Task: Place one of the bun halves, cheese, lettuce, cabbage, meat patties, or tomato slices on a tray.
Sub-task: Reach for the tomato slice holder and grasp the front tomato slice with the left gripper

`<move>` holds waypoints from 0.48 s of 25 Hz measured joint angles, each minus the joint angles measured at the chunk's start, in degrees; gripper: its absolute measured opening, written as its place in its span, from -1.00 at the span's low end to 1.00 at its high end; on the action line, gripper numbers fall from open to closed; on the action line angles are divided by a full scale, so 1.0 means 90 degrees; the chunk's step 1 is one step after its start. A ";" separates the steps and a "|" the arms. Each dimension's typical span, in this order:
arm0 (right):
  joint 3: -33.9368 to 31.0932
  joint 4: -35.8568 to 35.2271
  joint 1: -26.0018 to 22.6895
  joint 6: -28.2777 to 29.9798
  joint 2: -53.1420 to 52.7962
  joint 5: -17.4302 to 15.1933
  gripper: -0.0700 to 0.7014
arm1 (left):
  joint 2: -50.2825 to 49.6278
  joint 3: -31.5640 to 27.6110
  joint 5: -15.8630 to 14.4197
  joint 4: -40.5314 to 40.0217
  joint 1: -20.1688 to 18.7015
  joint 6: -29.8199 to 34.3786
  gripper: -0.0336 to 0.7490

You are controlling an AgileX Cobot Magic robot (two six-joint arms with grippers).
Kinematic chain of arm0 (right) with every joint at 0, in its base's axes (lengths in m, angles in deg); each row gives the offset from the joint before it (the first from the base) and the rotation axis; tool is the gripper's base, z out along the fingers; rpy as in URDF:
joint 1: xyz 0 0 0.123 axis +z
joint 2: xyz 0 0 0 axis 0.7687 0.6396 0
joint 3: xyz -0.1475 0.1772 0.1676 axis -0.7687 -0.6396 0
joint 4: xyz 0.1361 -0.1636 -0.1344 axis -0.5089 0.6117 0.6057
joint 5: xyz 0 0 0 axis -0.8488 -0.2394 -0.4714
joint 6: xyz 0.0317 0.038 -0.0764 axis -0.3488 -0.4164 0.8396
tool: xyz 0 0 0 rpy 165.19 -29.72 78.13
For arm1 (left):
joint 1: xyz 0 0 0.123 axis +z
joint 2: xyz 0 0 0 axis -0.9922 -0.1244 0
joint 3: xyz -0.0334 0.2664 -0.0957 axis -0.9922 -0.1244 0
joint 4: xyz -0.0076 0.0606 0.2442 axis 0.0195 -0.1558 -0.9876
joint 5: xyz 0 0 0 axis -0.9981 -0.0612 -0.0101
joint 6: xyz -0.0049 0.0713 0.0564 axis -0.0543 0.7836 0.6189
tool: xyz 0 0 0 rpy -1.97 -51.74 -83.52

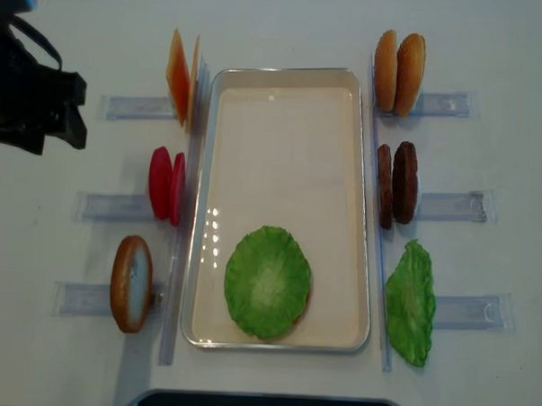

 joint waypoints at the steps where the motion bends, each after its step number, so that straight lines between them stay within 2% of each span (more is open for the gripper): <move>1: 0.0000 0.0000 0.0000 0.0000 0.0000 0.0000 0.62 | -0.0107 0.0046 0.0008 0.0000 0.0000 -0.0036 0.29; 7: 0.0000 0.0000 0.0000 0.0000 0.0000 0.0000 0.62 | -0.0412 0.0149 0.0106 -0.0063 -0.0148 -0.0254 0.29; 12: 0.0000 0.0000 0.0000 0.0000 0.0000 0.0000 0.62 | -0.0524 0.0146 0.0198 -0.0192 -0.0819 -0.0830 0.29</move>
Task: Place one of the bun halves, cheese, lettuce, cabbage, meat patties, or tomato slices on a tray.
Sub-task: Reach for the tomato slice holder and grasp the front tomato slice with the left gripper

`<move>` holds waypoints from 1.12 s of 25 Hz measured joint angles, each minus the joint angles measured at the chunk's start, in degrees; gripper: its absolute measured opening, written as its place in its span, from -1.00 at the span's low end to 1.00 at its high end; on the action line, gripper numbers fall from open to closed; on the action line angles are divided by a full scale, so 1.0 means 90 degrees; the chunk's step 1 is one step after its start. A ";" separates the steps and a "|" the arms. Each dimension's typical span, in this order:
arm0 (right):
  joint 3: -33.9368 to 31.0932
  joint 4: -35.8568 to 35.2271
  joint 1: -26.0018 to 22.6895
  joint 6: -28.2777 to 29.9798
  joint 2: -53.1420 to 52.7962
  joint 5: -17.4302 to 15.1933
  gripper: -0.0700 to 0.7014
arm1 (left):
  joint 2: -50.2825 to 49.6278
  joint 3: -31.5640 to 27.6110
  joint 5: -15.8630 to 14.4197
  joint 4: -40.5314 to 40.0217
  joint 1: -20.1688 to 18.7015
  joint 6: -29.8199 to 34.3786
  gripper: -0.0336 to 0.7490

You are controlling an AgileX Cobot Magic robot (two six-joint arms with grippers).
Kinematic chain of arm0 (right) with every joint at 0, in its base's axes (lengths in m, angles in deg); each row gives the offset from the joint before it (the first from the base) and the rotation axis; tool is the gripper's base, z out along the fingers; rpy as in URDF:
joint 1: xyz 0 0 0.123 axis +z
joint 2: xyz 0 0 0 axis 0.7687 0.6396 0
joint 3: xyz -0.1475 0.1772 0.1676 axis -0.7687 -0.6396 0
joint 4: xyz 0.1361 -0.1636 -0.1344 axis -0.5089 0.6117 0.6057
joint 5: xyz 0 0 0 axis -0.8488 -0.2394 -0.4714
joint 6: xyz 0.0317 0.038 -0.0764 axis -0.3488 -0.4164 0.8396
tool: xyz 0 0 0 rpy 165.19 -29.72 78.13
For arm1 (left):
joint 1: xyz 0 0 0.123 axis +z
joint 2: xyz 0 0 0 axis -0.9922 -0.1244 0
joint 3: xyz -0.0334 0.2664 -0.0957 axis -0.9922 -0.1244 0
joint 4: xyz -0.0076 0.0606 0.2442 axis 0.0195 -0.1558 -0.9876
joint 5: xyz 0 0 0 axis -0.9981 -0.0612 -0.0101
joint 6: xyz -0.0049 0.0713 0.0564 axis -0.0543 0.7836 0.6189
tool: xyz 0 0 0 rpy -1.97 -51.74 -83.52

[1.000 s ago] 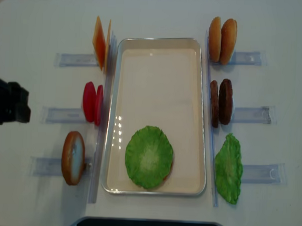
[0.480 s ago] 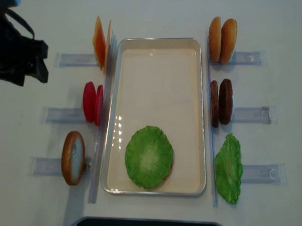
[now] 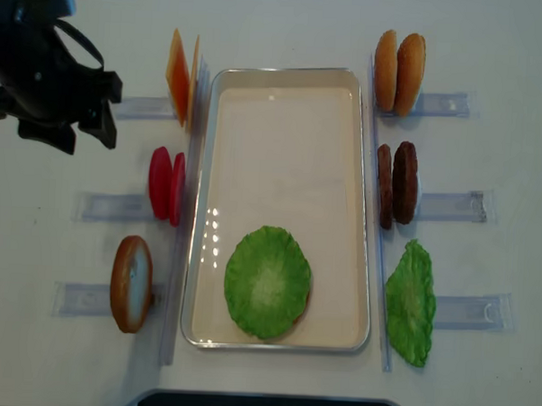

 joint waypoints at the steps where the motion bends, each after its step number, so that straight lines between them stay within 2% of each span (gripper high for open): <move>1: 0.0000 0.0000 0.0000 0.0000 0.0000 0.0000 0.62 | -0.0016 0.0000 0.0043 -0.0008 -0.0187 -0.0145 0.29; 10: 0.0000 0.0000 0.0000 0.0000 0.0000 0.0000 0.62 | -0.0207 0.0007 0.0436 -0.0008 -0.1681 -0.1274 0.29; 14: -0.0005 0.0000 0.0000 0.0000 0.0000 0.0000 0.62 | -0.0354 0.0012 0.0551 -0.0008 -0.2093 -0.1546 0.29; 28: -0.0005 0.0000 0.0000 0.0000 0.0000 0.0000 0.62 | -0.0825 0.0012 0.0604 -0.0324 -0.2148 -0.1682 0.29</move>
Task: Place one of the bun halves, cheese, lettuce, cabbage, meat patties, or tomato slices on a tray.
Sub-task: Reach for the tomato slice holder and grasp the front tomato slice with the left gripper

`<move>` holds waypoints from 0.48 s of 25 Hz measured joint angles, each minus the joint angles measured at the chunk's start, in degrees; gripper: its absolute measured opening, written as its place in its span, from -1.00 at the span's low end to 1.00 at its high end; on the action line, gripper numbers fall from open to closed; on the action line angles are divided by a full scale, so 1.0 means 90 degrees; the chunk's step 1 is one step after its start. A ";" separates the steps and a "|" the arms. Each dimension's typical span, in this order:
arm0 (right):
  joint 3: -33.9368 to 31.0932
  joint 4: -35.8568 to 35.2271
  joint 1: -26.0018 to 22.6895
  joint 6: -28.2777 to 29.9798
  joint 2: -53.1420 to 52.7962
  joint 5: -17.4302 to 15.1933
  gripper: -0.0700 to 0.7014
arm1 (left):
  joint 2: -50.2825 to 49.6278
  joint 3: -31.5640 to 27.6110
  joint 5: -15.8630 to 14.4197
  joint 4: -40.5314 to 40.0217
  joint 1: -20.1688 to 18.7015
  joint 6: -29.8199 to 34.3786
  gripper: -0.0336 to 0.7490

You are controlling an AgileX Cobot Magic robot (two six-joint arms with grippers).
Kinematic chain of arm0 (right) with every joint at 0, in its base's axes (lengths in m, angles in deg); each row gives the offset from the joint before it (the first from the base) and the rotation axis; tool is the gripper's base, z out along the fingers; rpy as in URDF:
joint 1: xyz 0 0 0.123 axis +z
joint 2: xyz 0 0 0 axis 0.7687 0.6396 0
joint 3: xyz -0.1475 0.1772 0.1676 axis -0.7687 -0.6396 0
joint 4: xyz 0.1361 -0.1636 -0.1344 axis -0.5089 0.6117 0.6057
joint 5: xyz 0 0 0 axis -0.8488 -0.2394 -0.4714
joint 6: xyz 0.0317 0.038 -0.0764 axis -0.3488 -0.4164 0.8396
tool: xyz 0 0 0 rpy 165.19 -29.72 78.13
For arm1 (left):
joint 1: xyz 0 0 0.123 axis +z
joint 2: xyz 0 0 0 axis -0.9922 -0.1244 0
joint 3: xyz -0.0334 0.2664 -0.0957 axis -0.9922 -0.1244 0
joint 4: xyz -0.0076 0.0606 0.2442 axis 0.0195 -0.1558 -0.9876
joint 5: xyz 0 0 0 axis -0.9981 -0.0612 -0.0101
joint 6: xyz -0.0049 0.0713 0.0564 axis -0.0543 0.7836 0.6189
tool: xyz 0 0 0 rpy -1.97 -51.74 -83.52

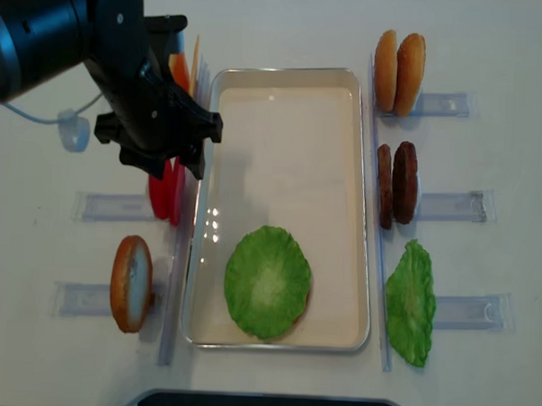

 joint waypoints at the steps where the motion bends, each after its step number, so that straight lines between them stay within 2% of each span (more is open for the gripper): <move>1: 0.0000 0.0000 0.0000 0.0000 0.0000 0.0000 0.62 | -0.0047 0.0000 0.0000 -0.0013 0.0000 -0.0005 0.29; 12: 0.0000 0.0000 0.0000 0.0000 0.0000 0.0000 0.62 | -0.0537 0.0000 0.0144 -0.0261 0.0000 -0.0053 0.29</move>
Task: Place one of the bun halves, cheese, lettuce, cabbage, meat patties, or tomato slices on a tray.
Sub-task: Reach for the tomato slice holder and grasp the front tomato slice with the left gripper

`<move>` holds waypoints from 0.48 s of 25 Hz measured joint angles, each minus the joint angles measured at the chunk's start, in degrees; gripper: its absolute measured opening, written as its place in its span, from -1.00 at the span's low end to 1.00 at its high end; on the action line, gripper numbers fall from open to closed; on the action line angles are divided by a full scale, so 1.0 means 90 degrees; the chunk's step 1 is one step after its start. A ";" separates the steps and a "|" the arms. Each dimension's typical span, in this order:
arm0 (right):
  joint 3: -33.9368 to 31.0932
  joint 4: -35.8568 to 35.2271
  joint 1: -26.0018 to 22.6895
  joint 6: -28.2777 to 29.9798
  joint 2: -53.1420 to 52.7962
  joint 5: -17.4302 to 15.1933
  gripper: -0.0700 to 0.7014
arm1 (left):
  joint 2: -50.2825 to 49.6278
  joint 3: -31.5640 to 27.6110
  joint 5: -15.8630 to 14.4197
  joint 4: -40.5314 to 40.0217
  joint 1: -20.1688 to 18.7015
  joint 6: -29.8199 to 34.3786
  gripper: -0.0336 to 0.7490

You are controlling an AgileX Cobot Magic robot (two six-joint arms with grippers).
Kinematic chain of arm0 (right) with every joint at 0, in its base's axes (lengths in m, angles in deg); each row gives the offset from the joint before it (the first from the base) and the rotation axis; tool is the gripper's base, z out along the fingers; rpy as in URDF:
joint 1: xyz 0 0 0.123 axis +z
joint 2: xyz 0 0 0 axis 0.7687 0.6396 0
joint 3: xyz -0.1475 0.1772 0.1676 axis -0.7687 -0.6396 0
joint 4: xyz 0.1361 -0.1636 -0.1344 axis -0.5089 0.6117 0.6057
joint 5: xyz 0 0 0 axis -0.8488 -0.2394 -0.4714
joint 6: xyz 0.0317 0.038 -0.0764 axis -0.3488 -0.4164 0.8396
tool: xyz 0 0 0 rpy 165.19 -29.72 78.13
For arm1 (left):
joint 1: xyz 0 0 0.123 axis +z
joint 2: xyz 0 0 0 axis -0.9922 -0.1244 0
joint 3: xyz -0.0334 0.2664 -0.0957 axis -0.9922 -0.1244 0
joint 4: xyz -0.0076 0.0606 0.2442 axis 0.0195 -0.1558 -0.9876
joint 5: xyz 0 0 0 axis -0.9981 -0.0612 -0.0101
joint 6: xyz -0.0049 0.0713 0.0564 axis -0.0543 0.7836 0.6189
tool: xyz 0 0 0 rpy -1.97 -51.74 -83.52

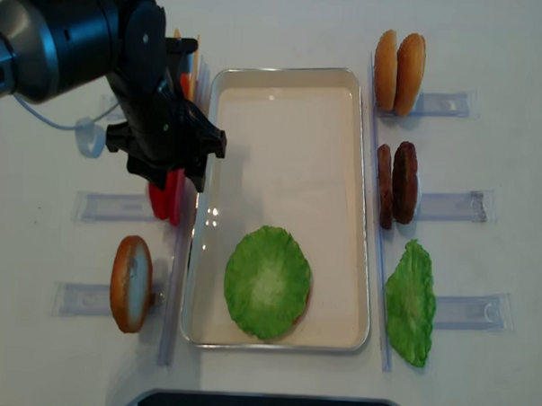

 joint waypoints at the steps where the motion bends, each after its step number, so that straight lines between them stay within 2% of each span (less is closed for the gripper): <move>1: 0.0000 0.0000 0.0000 0.0000 0.0000 0.0000 0.62 | -0.0030 0.0000 0.0014 -0.0014 0.0000 0.0000 0.29; 8: -0.0002 0.0000 0.0000 0.0000 0.0000 0.0000 0.62 | -0.0279 0.0008 0.0021 -0.0053 0.0000 -0.0012 0.25; 12: -0.0002 0.0000 0.0000 0.0000 0.0000 0.0000 0.62 | -0.0278 0.0008 0.0021 -0.0149 0.0000 -0.0012 -0.04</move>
